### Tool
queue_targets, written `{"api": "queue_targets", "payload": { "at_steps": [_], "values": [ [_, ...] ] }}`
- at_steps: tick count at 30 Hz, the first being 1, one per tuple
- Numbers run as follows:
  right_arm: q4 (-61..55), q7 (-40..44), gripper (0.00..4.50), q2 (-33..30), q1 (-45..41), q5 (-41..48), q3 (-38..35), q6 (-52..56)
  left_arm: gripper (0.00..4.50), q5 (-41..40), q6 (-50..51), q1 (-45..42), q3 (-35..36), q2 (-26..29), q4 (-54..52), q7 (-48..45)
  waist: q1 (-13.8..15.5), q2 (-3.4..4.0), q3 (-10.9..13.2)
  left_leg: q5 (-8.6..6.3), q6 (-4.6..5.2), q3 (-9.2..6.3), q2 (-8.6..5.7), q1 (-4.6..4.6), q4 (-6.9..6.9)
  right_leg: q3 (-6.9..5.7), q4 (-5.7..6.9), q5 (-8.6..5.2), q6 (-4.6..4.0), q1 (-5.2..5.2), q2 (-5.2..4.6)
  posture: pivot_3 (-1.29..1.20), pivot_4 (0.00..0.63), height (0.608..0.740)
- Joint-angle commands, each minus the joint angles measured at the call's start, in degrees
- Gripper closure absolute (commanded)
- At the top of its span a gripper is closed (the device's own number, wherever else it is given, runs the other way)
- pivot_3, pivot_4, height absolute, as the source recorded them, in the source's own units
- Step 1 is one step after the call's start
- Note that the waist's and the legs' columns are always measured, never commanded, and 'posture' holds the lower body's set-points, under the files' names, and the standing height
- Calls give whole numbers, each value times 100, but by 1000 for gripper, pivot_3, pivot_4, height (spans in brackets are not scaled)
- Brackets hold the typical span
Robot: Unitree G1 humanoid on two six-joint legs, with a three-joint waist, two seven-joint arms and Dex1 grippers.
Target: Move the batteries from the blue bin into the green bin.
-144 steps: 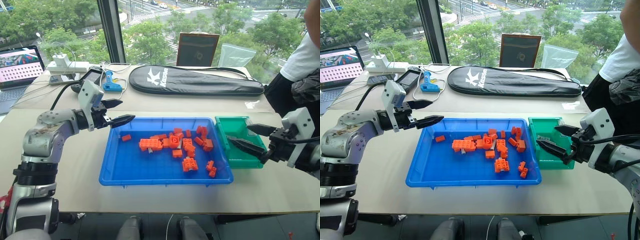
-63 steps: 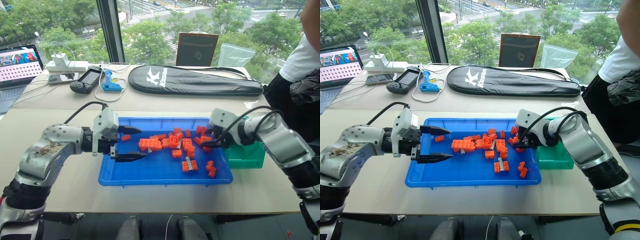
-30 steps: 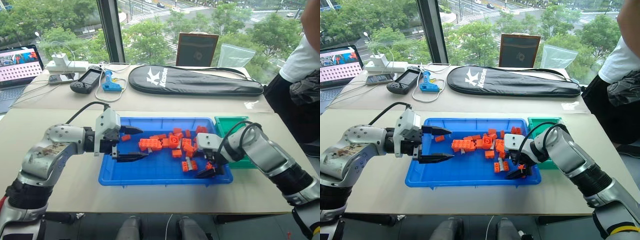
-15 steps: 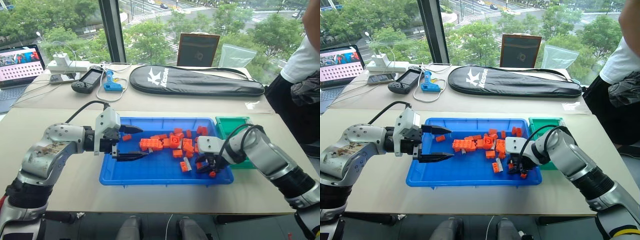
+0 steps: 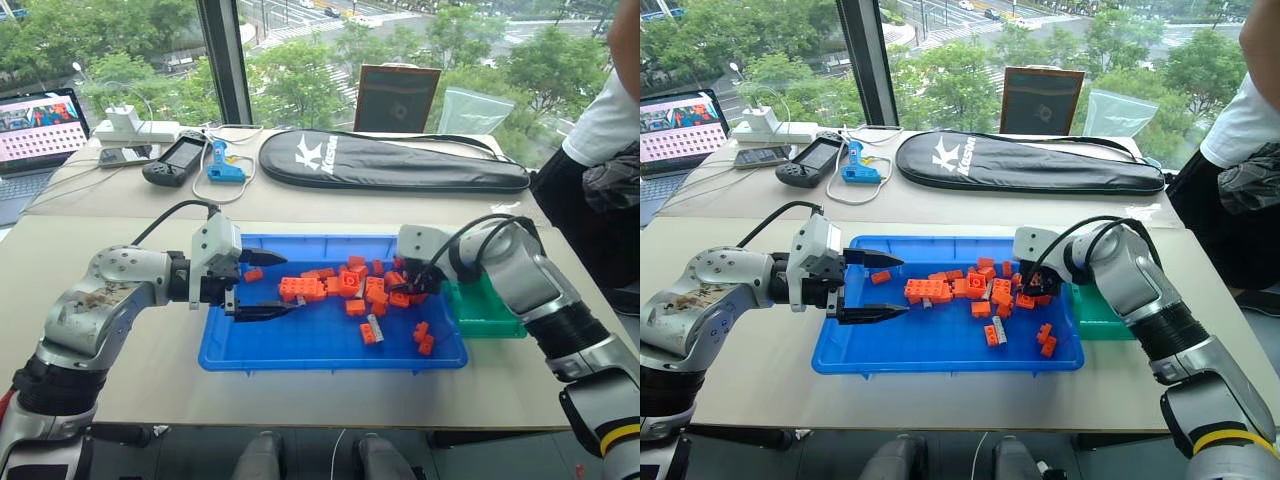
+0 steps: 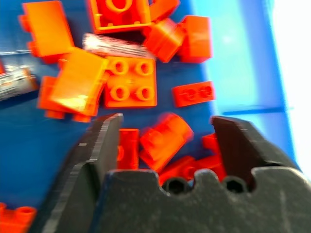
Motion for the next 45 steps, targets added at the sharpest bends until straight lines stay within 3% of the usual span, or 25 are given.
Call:
{"api": "queue_targets", "payload": {
  "at_steps": [1, 7, 27, 30, 34, 40, 45],
  "values": [
    [-1227, 847, 16, -280, 215, 745, -208, 959, 0, 13, -138, -98, 63, 33, -89, 6, 1, 0, 0, 0, 0, -1, 0, 0, 0, 0, 1, 0, 0, 0, 0, 0, 150, 733],
    [-2072, 1072, 16, -415, 729, 1103, -110, 1290, 0, 56, -164, -136, 19, 12, -38, -19, 9, 0, 0, -1, 2, -6, 0, 1, 2, -5, -1, 0, 0, 6, -1, 0, 150, 733],
    [-833, 1119, 16, 61, 766, 517, 556, 13, 0, 166, -212, -49, 94, 78, -101, 38, 0, 0, 0, 0, 0, -5, 2, 4, 3, -5, 2, 0, 0, 5, 2, 0, 150, 733],
    [-788, 1109, 645, 100, 773, 501, 524, 30, 0, 165, -204, -31, 103, 87, -128, 58, -4, 0, 0, 0, 0, -5, 3, 4, 3, -5, 2, 0, 0, 5, 3, 0, 150, 733],
    [-800, 1046, 1990, 132, 769, 529, 429, 105, 0, 162, -203, -42, 87, 73, -128, 83, -1, 0, 0, 0, 0, -5, 3, 4, 3, -5, 2, 0, 0, 6, 3, 0, 150, 733],
    [-1390, 1099, 2011, -263, 600, 952, -271, 767, 0, 129, -215, -128, 45, -11, -47, 89, 3, 0, 0, 0, 0, -5, 1, 3, 3, -5, 3, 0, 0, 4, 1, 0, 150, 733],
    [-1013, 891, 2011, -895, 236, 975, -1055, 960, 0, 94, -217, -172, 38, -151, -21, 160, 16, 0, 0, 0, 0, -5, 0, 3, 3, -6, 2, 0, 0, 6, -1, 0, 150, 733]
  ]
}}
